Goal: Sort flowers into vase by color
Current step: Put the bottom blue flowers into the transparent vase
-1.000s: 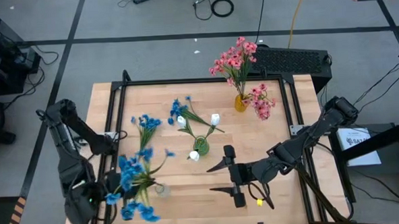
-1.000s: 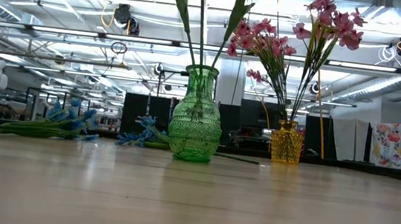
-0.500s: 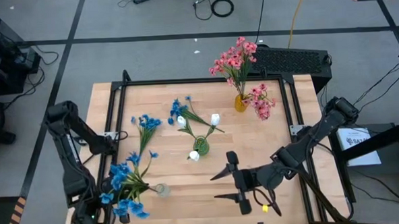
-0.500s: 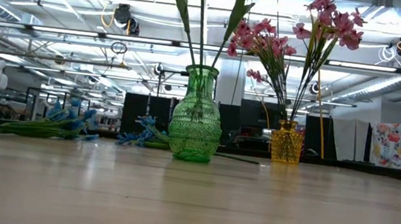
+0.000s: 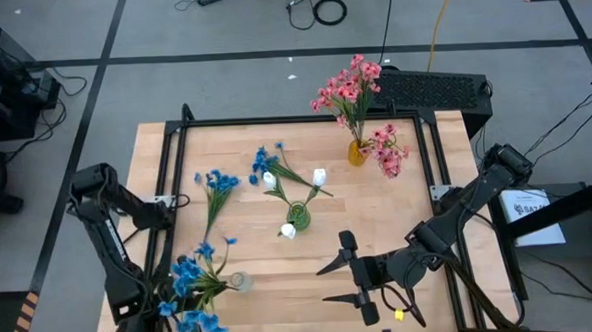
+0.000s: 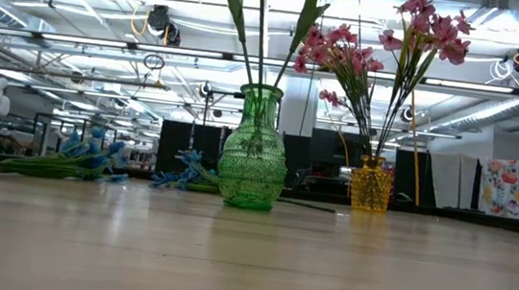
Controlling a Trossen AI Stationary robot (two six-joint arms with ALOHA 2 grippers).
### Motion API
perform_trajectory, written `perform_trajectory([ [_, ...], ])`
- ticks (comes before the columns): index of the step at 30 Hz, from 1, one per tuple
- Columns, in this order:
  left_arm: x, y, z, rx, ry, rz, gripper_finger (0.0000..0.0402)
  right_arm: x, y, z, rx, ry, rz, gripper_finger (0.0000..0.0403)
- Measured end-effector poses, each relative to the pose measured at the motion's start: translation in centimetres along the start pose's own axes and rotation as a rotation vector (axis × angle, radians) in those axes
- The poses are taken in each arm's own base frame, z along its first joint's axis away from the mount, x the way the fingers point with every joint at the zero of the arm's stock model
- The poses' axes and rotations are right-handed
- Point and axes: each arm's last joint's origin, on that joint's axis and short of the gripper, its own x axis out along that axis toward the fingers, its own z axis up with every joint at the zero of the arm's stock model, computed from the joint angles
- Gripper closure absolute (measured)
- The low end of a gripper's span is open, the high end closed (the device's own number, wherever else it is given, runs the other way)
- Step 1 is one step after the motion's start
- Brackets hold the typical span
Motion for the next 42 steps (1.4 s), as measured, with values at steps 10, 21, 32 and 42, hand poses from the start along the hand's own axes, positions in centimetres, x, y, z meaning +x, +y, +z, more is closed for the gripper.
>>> perform_trajectory([
  [10, 0.1, 0.2, -1.2, 0.111, -0.018, 0.029, 0.0383, 0.0, 0.1, 0.0, 0.0, 0.0, 0.001, 0.0161],
  [21, 0.0, 6.1, 2.1, 0.174, -0.062, 0.123, 0.0391, 0.0, 0.1, 0.0, -0.014, 0.0, 0.001, 0.0161],
  [32, -1.6, 10.9, 7.6, 0.072, 0.112, 0.039, 0.0392, 0.0, 0.0, -0.2, -0.039, 0.018, -0.004, 0.0161],
  [42, -2.1, 10.2, 15.1, 0.156, 0.001, -0.314, 0.0392, 0.0, -0.1, -0.3, -0.047, 0.027, -0.006, 0.0161],
])
